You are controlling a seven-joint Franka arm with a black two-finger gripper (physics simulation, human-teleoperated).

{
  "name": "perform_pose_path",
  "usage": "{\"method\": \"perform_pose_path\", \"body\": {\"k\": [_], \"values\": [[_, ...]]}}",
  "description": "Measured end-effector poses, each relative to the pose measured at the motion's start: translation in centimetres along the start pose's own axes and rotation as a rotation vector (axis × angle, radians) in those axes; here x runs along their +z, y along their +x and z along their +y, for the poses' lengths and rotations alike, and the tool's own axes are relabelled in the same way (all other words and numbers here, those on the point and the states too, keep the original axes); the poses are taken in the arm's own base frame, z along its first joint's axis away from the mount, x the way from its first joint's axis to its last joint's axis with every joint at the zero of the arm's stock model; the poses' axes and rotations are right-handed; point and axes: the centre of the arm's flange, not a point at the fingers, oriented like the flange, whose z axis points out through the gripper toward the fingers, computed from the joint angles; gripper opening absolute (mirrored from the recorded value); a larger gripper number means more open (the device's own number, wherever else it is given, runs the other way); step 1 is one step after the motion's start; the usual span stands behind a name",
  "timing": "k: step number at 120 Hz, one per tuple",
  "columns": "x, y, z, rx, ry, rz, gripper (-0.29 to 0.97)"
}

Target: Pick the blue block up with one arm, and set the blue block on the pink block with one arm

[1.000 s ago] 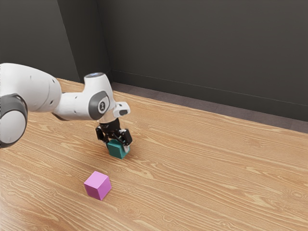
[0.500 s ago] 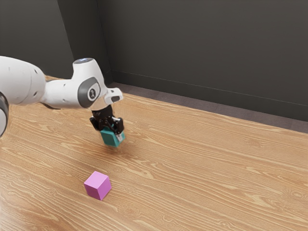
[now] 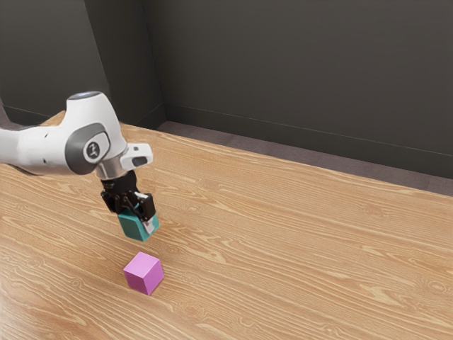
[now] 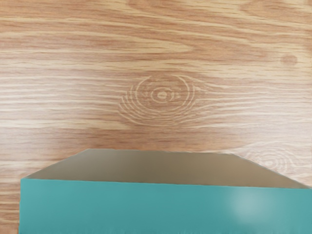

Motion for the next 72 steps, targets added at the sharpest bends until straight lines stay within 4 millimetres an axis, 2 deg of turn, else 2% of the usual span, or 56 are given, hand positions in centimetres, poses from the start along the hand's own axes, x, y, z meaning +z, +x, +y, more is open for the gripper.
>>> {"method": "perform_pose_path", "body": {"k": [13, 22, 51, 59, 72], "values": [[1.3, -2.4, 1.0, 0.028, 0.021, -0.025, 0.34], [2.4, -3.3, 1.7, 0.038, 0.033, -0.03, 0.34], [4.1, -3.4, 1.3, 0.005, 0.056, -0.017, 0.33], [4.0, -3.4, 1.4, -0.001, 0.058, -0.005, 0.33], [3.9, -4.6, 1.4, -0.012, 0.054, 0.004, 0.34]]}}
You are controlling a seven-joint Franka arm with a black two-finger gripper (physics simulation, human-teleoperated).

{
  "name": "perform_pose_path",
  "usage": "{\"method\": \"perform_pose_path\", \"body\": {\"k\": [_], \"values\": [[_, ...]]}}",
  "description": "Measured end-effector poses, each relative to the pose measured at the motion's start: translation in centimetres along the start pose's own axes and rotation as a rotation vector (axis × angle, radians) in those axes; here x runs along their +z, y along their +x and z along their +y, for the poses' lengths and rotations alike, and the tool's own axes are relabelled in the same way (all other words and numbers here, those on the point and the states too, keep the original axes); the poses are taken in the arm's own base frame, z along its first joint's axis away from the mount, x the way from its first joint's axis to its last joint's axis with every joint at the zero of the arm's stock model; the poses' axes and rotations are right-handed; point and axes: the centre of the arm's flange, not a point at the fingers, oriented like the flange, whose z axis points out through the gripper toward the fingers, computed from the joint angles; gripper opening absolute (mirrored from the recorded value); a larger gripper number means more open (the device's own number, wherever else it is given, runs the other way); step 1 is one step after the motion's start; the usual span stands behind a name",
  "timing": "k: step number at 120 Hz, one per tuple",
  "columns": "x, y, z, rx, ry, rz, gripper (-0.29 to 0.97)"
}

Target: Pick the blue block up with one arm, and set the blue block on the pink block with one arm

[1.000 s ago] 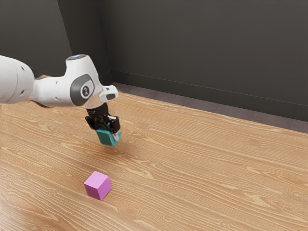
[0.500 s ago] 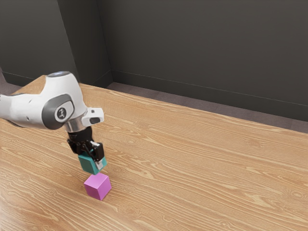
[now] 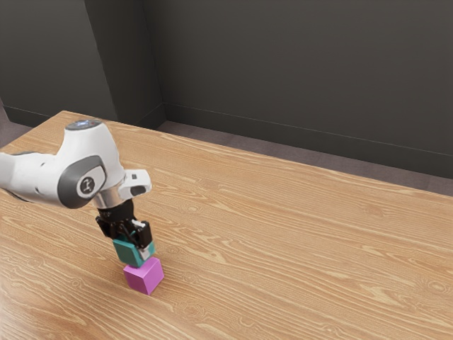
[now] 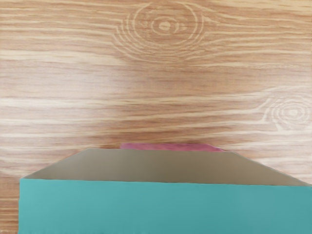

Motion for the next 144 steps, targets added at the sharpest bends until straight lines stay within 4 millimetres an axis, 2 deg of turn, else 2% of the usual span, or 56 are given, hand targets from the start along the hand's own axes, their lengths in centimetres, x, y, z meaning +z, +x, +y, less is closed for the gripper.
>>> {"method": "perform_pose_path", "body": {"k": [20, 36, 43, 57, 75, 84, 99, 107, 112, 120, 127, 135, 144], "values": [[0.4, -0.4, 1.2, 0.011, 0.001, -0.001, 0.34], [0.9, -0.3, 1.3, 0.005, 0.004, -0.004, 0.34], [0.9, -0.2, 1.3, 0.008, 0.009, -0.001, 0.43], [0.9, -0.2, 1.3, 0.013, 0.013, 0.0, 0.52], [0.7, -0.2, 1.4, 0.014, 0.014, 0.004, 0.6], [-0.3, -0.3, 1.5, 0.017, 0.01, 0.02, 0.63], [-4.6, -0.9, 2.6, 0.041, -0.004, 0.072, 0.65], [-8.0, -0.5, 3.1, 0.055, -0.005, 0.101, 0.66], [-12.2, 1.0, 3.4, 0.066, 0.001, 0.146, 0.66], [-20.5, 4.0, 3.9, 0.081, 0.021, 0.218, 0.67], [-25.7, 7.0, 4.0, 0.085, 0.051, 0.238, 0.67], [-29.8, 9.8, 4.0, 0.088, 0.081, 0.249, 0.67], [-31.0, 10.6, 3.2, 0.082, 0.101, 0.219, 0.67]]}}
